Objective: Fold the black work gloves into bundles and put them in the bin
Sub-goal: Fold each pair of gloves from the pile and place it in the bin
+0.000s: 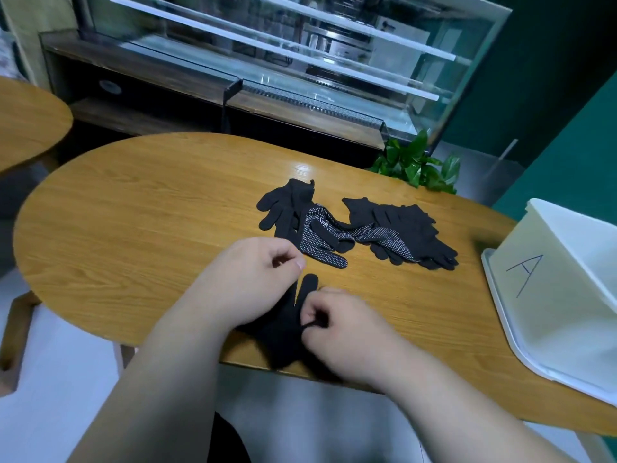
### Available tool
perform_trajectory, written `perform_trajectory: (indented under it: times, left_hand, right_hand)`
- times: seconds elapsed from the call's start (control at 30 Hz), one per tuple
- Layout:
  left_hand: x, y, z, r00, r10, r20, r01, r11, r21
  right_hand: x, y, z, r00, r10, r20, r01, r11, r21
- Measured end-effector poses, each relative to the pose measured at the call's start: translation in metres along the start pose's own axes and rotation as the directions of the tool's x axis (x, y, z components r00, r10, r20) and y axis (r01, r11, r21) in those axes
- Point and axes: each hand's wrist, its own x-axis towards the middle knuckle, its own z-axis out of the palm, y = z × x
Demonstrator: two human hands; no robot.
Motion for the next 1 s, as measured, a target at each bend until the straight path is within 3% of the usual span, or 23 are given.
perform_trajectory:
  times: [0.1,0.2,0.33,0.4,0.47,0.53,0.6,0.67,0.73,0.83,1.0]
  left_hand:
    - [-0.004,0.009,0.003,0.973,0.190,0.131,-0.175,0.977,-0.119]
    - [-0.009,0.020,0.009,0.919,0.329,0.217,-0.291,0.938,-0.190]
    - [-0.010,0.031,0.025,0.922,0.380,0.079,-0.373,0.923,-0.091]
    - [-0.006,0.036,0.033,0.952,0.306,0.010,-0.304,0.949,-0.079]
    - [-0.003,0.040,0.039,0.972,0.235,0.002,-0.234,0.966,-0.114]
    - [-0.001,0.045,0.042,0.973,0.231,0.013,-0.227,0.961,-0.156]
    - [0.003,0.050,0.040,0.959,0.265,0.096,-0.239,0.945,-0.223]
    - [0.009,0.056,0.036,0.927,0.287,0.243,-0.226,0.941,-0.251]
    - [0.017,0.063,0.032,0.901,0.318,0.296,-0.257,0.939,-0.228]
    - [0.031,0.072,0.033,0.909,0.355,0.217,-0.331,0.933,-0.139]
    - [0.063,0.091,0.035,0.934,0.349,0.082,-0.355,0.931,0.084]
  right_hand:
    - [-0.005,0.010,-0.032,0.991,0.129,0.025,-0.130,0.933,0.334]
    - [-0.016,0.019,-0.055,0.992,0.126,0.027,-0.119,0.819,0.562]
    - [-0.029,0.025,-0.066,0.997,0.080,0.018,-0.067,0.676,0.734]
    - [-0.034,0.027,-0.069,0.998,0.060,0.003,-0.045,0.701,0.712]
    - [-0.038,0.028,-0.073,0.998,0.034,-0.051,0.003,0.799,0.601]
    - [-0.040,0.031,-0.076,0.983,0.023,-0.185,0.057,0.908,0.416]
    - [-0.041,0.033,-0.085,0.958,0.024,-0.286,0.078,0.938,0.337]
    - [-0.040,0.038,-0.096,0.970,0.037,-0.241,0.060,0.922,0.382]
    - [-0.038,0.043,-0.109,0.986,0.060,-0.157,0.007,0.920,0.392]
    - [-0.029,0.052,-0.126,0.980,0.097,-0.173,-0.034,0.942,0.333]
    - [-0.005,0.059,-0.151,0.951,0.019,-0.308,0.008,0.996,0.085]
